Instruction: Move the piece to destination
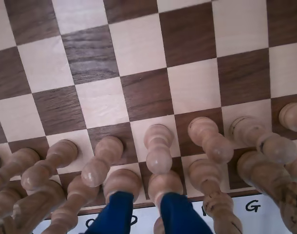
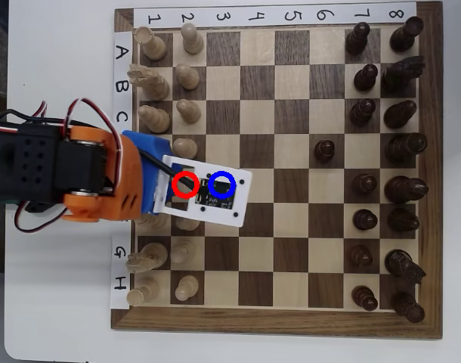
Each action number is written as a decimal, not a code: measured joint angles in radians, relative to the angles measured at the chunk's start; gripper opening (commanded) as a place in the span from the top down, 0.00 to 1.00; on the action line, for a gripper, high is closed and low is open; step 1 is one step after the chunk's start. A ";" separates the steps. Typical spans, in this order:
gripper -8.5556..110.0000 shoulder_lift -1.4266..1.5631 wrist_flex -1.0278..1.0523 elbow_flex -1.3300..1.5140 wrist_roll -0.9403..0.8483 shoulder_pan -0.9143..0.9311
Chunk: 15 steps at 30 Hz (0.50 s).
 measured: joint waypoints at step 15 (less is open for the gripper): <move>0.79 -0.077 -0.060 0.034 0.000 0.000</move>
